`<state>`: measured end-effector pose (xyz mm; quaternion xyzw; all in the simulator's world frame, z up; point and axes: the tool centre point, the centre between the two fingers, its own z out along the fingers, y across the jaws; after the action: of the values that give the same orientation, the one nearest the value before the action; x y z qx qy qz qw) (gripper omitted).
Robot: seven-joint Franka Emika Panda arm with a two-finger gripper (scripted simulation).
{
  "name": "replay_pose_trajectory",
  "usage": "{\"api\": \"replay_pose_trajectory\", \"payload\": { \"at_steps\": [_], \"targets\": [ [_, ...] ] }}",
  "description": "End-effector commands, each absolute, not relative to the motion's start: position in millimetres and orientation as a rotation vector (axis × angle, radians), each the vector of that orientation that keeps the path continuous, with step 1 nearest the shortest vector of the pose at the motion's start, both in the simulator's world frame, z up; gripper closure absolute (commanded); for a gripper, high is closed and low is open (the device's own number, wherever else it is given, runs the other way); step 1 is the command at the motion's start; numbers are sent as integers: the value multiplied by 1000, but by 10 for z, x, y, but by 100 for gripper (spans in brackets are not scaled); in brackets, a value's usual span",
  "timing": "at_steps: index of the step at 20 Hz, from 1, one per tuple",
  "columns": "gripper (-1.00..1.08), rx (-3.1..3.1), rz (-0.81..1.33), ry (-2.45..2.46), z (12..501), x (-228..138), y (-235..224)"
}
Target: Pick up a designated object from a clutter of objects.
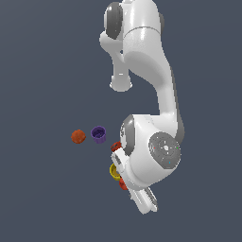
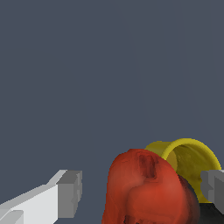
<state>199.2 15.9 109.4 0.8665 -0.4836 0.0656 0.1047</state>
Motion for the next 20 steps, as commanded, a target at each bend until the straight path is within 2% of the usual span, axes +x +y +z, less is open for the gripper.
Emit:
{"api": "replay_pose_trajectory", "payload": {
  "at_steps": [1, 3, 4, 20],
  "targets": [
    [-100, 2553, 194, -1427, 1007, 1990, 136],
    [-100, 2553, 194, -1427, 987, 1990, 132],
    [108, 2553, 194, -1427, 987, 1990, 132],
    [108, 2554, 192, -1426, 1077, 1970, 89]
  ]
}}
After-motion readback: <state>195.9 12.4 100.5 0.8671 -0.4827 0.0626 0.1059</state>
